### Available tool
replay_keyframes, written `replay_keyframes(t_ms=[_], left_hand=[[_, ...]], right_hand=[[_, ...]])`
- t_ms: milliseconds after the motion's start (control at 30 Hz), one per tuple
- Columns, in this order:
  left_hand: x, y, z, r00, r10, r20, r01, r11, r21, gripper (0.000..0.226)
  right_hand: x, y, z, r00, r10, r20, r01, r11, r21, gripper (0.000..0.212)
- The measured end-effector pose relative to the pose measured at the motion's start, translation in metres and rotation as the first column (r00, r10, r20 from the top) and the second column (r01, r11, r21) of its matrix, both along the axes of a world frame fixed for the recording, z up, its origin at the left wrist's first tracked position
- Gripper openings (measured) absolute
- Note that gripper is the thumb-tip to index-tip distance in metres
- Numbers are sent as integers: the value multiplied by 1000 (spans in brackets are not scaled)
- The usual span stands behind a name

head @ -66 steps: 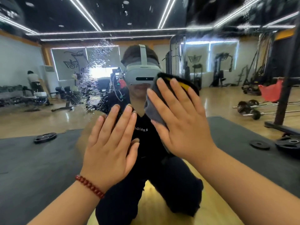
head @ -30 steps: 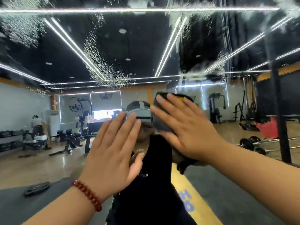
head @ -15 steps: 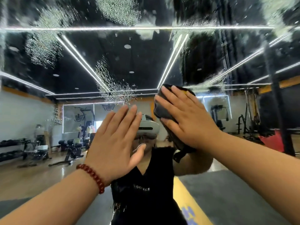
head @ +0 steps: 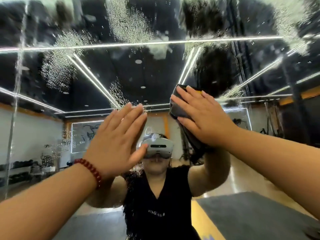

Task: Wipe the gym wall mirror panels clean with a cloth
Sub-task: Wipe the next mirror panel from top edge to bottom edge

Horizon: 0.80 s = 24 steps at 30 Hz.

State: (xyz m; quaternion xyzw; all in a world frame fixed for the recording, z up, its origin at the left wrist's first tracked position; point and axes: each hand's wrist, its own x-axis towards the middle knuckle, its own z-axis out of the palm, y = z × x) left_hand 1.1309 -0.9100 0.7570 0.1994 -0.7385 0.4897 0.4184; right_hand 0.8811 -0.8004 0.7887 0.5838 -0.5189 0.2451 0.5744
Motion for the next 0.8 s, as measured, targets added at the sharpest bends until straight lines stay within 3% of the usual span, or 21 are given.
replay_keyframes(t_ms=[100,300,367,467,533,600,667,733,800], left_hand=[[12,-9,20,1000,-6,-14,6,999,40,78],[18,-13,25,1000,10,15,-10,1000,6,75],[19,-12,29,1000,-16,9,16,1000,-13,73],[23,-15,44,999,-24,-22,24,999,-24,71],[28,-19,56,999,-5,-50,6,1000,17,73],[31,-22,67,998,20,-67,-17,999,48,75],[32,-24,71,997,41,-66,-37,998,56,76],[31,-25,72,998,32,-61,-29,998,53,76],[31,-24,71,998,20,-60,-18,999,44,75]], right_hand=[[22,-13,4,992,32,125,-18,994,-112,65],[16,-16,-11,965,26,-260,10,991,136,59],[13,-14,18,987,22,-159,-11,998,69,62],[17,-10,62,983,26,184,-8,995,-96,70],[25,-15,73,966,5,260,37,987,-156,68],[31,-18,70,982,22,188,10,986,-166,68],[33,-20,55,999,35,-11,-36,993,-112,65],[32,-25,32,970,8,-242,-12,1000,-13,61],[29,-23,26,938,19,-345,18,994,104,59]])
